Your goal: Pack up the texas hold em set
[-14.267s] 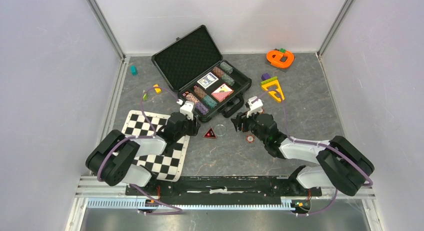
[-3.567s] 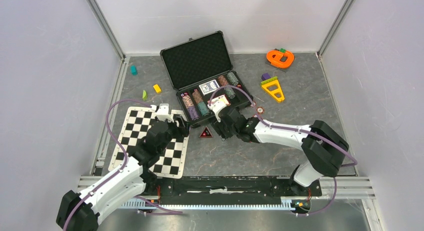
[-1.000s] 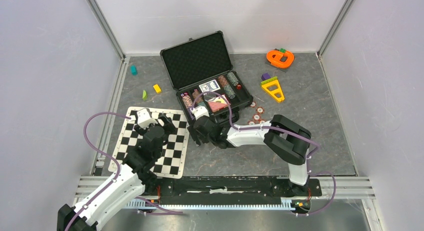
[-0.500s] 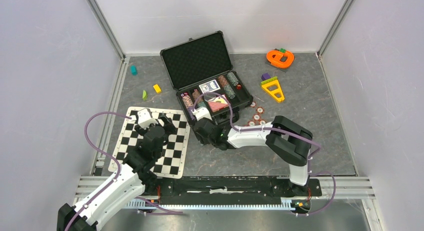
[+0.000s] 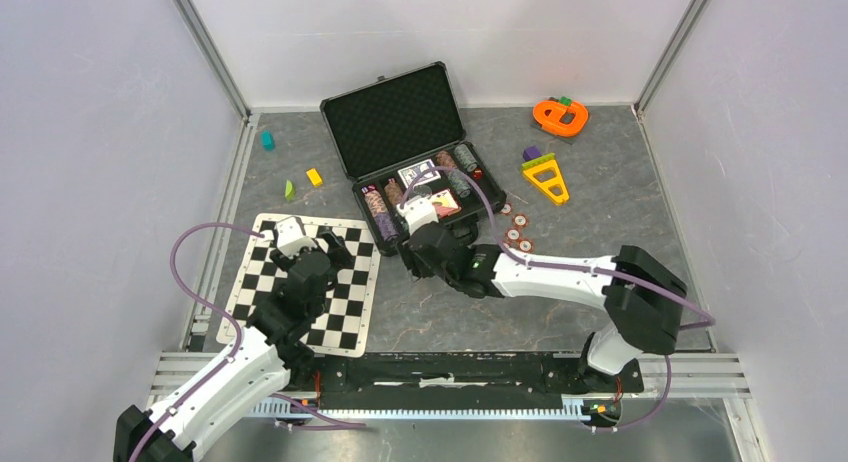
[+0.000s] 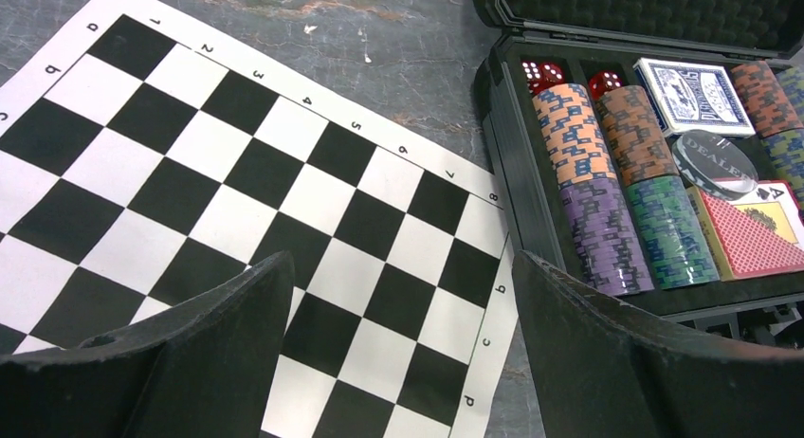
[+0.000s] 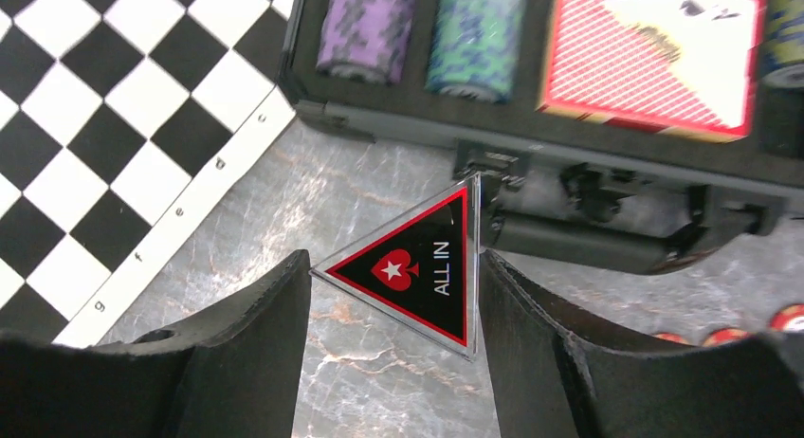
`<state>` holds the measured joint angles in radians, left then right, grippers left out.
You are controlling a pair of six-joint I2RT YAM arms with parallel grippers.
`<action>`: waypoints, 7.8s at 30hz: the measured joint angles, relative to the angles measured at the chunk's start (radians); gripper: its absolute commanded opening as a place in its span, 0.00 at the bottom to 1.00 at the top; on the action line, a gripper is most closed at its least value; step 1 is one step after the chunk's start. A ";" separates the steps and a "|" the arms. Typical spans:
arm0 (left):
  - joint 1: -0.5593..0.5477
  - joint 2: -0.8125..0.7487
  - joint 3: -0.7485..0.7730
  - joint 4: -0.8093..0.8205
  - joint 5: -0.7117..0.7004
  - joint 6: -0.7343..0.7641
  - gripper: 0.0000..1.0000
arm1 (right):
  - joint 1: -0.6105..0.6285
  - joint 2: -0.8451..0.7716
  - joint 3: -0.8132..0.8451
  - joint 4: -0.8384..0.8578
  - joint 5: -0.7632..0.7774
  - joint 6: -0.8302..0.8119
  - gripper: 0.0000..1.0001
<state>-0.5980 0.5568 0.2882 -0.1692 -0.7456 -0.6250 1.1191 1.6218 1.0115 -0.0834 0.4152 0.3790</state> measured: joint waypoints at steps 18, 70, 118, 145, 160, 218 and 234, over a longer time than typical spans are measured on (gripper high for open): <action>0.000 0.016 0.000 0.014 0.023 0.000 0.90 | -0.357 0.253 0.475 -0.076 -0.070 -0.143 0.98; 0.000 0.168 0.000 0.121 0.385 0.074 0.90 | -0.732 0.280 0.123 0.001 -0.501 -0.433 0.63; 0.000 0.158 0.000 0.121 0.385 0.074 0.90 | -0.748 0.117 0.137 -0.296 -0.381 -0.384 0.72; 0.000 0.163 0.000 0.142 0.390 0.074 0.90 | -0.751 0.340 0.312 -0.412 -0.473 -0.478 0.58; 0.000 0.151 0.000 0.142 0.390 0.074 0.90 | -0.750 0.293 0.251 -0.425 -0.451 -0.454 0.46; 0.000 0.150 0.000 0.142 0.390 0.074 0.91 | -0.850 0.225 0.172 -0.434 -0.369 -0.352 0.68; 0.000 0.140 0.000 0.142 0.390 0.074 0.91 | -0.849 0.282 0.248 -0.467 -0.381 -0.312 0.46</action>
<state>-0.5980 0.6964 0.2882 -0.0269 -0.3557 -0.5514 0.2699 1.9034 1.2594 -0.5507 0.0345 0.0669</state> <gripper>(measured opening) 0.904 0.484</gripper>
